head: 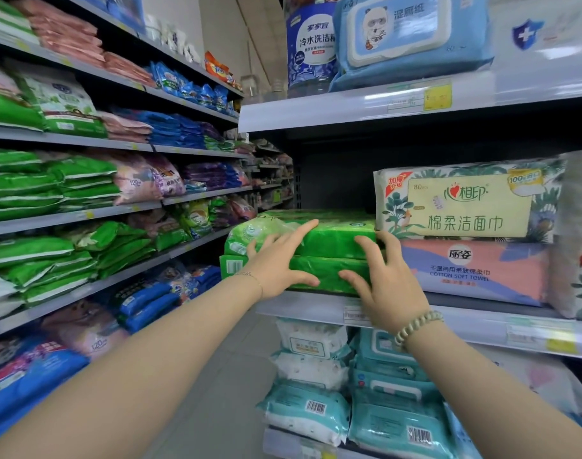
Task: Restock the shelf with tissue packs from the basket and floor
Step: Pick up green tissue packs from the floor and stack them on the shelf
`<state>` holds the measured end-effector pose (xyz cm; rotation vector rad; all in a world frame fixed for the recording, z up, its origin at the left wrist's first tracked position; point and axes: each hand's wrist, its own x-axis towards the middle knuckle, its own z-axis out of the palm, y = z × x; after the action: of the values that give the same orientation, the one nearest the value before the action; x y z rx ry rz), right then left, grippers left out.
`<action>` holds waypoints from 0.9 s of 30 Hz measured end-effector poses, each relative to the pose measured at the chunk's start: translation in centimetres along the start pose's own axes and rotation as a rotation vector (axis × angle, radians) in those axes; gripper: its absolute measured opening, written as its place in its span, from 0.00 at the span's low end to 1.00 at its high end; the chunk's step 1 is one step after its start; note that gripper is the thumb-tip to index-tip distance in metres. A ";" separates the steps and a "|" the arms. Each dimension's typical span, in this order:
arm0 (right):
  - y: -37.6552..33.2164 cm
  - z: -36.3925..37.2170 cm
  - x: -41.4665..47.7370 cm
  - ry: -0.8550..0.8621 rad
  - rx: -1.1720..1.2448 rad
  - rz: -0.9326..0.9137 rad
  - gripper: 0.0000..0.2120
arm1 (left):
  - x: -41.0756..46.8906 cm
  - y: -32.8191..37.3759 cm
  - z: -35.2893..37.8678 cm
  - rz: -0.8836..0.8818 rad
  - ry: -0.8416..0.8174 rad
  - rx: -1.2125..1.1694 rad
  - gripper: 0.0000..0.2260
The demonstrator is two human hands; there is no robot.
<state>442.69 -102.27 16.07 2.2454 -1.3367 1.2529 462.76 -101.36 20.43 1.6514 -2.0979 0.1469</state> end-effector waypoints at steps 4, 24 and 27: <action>1.0 -0.5 -0.3 0.055 -0.053 -0.010 0.31 | 0.0 0.4 0.2 0.027 0.035 0.023 0.46; -0.5 -0.4 1.0 0.007 -0.509 -0.129 0.38 | -1.8 -4.9 -0.1 -0.346 0.176 0.332 0.56; -0.5 -0.3 1.0 0.023 -0.494 -0.111 0.39 | -2.3 -4.8 0.2 -0.313 0.209 0.321 0.54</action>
<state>443.13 -102.49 17.12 1.9184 -1.3163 0.7977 467.58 -100.68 18.38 2.0287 -1.7024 0.5521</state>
